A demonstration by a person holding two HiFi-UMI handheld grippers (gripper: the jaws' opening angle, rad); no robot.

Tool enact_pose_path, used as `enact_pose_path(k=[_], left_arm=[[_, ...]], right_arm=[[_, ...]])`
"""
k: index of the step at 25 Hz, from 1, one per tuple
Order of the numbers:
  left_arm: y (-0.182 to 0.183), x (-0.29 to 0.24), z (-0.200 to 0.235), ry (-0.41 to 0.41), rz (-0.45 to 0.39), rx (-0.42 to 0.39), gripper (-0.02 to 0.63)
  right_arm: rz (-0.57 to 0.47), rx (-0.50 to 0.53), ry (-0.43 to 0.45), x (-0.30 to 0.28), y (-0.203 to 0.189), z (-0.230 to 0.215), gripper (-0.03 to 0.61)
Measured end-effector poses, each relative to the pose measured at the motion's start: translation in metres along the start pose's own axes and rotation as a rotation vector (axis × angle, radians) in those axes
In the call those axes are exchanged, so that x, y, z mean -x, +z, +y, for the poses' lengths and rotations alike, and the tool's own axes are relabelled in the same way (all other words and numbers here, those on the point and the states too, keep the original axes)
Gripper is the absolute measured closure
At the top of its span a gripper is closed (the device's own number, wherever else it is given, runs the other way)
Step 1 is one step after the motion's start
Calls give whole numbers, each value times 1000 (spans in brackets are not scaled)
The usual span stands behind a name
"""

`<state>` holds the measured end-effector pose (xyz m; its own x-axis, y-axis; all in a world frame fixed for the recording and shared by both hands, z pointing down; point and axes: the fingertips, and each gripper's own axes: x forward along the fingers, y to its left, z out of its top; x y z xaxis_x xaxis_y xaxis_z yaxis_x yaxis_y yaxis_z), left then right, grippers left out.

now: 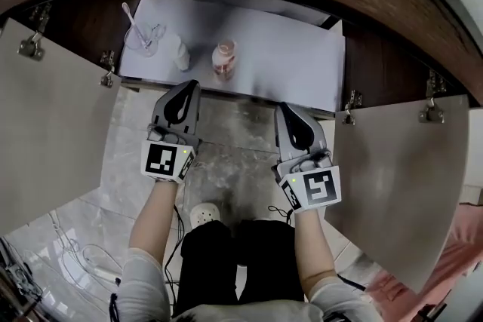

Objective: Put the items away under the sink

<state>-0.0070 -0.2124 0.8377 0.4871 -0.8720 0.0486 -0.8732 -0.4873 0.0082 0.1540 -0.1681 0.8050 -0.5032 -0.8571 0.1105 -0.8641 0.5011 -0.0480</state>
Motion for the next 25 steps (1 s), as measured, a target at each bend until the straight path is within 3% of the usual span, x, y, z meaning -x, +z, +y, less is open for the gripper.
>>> enact_pose_path(k=[12,25], left_arm=[[135,78,-15,75,66,31,606],[325,118,-44,51,110,13,606]], right_arm=[[86,-4,6,46,113,28,568],[108,-33,-12,96,289,50,568]])
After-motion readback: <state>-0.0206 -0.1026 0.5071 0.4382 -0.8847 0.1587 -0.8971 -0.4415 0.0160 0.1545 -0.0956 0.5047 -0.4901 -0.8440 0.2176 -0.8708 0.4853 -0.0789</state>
